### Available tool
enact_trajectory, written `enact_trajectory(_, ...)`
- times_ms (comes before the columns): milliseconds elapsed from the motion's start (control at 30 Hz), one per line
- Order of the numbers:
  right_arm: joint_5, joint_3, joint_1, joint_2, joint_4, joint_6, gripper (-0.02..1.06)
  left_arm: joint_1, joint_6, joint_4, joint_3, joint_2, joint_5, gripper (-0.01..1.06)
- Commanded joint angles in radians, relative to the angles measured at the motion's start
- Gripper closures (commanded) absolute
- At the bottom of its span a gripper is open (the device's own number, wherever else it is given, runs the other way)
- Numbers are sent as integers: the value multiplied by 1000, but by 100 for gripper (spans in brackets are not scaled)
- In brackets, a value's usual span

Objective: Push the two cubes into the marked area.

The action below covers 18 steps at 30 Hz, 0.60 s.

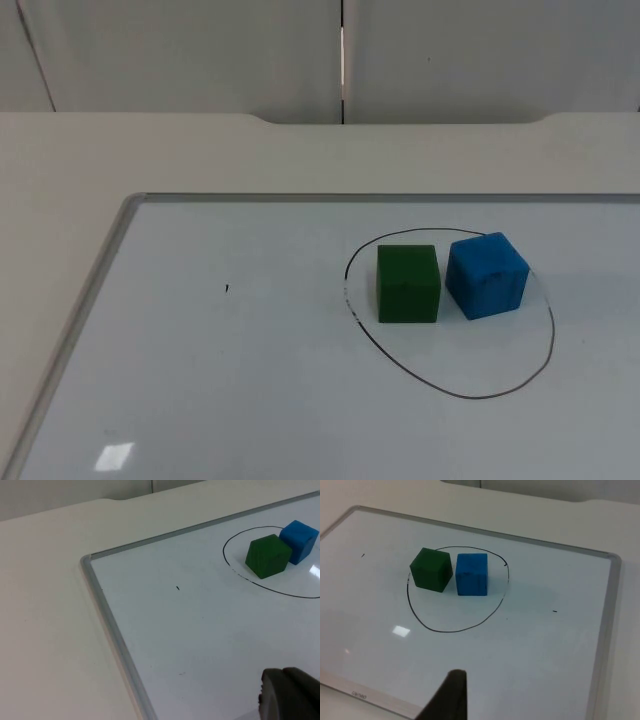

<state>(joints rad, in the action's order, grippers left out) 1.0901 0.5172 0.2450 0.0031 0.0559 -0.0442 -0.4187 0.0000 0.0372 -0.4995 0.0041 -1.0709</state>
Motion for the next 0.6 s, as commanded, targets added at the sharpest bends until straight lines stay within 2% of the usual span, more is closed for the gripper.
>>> enact_trajectory(0,-11,-2,-2,-3,0,2,-1,1,-6,1,5,-4,-3,105)
enact_trajectory(367,-11,-2,-2,-3,3,13,-1,6,0,1,5,-4,-3,105)
enact_trajectory(567,-11,-2,-2,-3,3,13,-1,98,0,1,5,-4,-3,105)
